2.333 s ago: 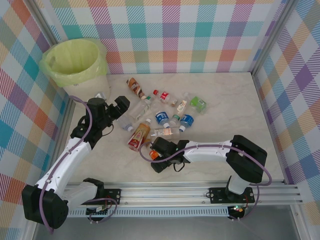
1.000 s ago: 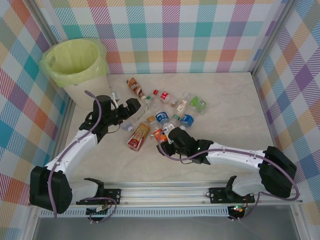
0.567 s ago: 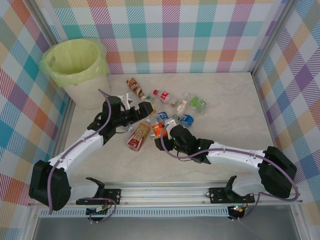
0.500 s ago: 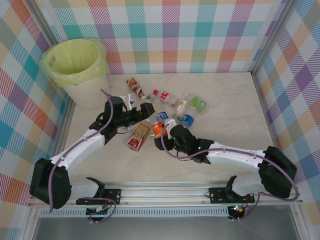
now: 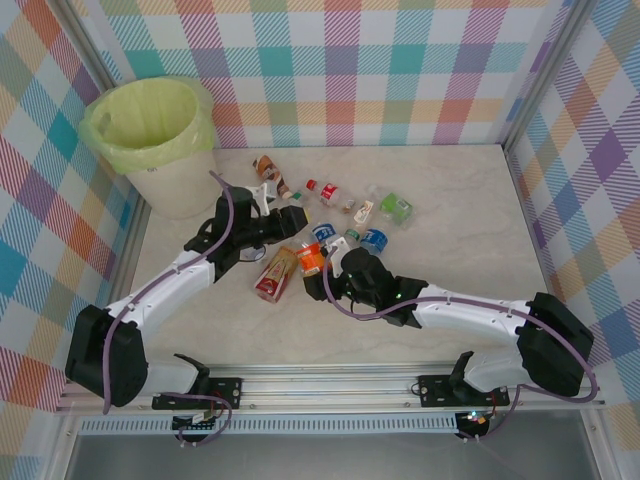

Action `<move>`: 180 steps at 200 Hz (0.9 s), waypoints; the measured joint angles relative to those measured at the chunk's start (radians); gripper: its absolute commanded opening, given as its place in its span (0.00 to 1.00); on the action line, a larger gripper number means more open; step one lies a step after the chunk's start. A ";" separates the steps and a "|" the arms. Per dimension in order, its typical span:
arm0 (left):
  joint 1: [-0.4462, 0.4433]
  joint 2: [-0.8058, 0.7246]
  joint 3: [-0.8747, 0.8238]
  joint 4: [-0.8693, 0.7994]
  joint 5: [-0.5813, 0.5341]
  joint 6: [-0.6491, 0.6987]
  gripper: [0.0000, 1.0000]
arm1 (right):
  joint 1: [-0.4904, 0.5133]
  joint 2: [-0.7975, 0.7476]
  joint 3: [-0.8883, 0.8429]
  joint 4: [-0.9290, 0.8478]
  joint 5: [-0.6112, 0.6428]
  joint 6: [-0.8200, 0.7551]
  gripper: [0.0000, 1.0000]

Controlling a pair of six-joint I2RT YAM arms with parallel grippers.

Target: Put the plastic bottles in the bin

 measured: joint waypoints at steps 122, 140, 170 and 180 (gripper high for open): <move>-0.006 0.011 0.055 -0.096 -0.047 0.035 0.00 | -0.003 0.000 0.005 -0.015 -0.018 -0.018 0.85; -0.006 0.011 0.059 -0.111 -0.080 0.050 0.00 | -0.003 -0.007 0.006 -0.036 -0.016 -0.028 0.94; -0.006 0.011 0.093 -0.154 -0.126 0.079 0.00 | -0.003 -0.049 0.006 -0.077 -0.007 -0.026 1.00; -0.006 0.010 0.101 -0.155 -0.142 0.087 0.00 | -0.003 -0.068 0.006 -0.087 0.003 -0.023 1.00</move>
